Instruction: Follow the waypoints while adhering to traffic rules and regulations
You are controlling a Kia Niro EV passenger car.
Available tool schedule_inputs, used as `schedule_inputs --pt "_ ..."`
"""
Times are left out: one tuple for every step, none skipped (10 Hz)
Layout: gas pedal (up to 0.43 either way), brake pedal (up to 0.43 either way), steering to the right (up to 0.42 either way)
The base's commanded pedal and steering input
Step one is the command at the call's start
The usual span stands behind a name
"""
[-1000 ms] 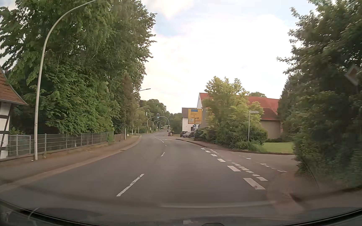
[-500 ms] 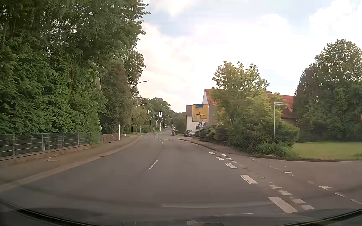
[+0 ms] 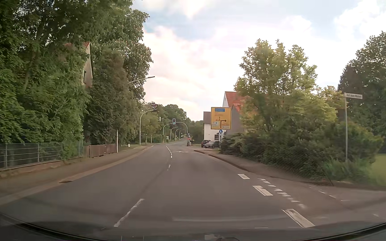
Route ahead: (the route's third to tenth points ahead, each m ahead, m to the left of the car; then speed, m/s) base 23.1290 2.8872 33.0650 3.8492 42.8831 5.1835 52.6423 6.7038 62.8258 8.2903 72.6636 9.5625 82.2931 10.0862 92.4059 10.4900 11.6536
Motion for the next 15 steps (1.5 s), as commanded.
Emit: schedule_inputs --pt "0.248 0.000 -0.022" --pt "0.240 0.000 -0.025" --pt "0.228 0.000 -0.028" --pt "0.220 0.000 -0.029" --pt "0.220 0.000 -0.031" --pt "0.220 0.000 -0.031" --pt "0.220 0.000 -0.031" --pt "0.220 0.000 -0.030" --pt "0.220 0.000 -0.029" --pt "0.228 0.000 -0.027" --pt "0.228 0.000 -0.024" --pt "0.228 0.000 -0.023" --pt "0.228 0.000 -0.023" --pt "0.228 0.000 -0.023" --pt "0.228 0.000 -0.022"
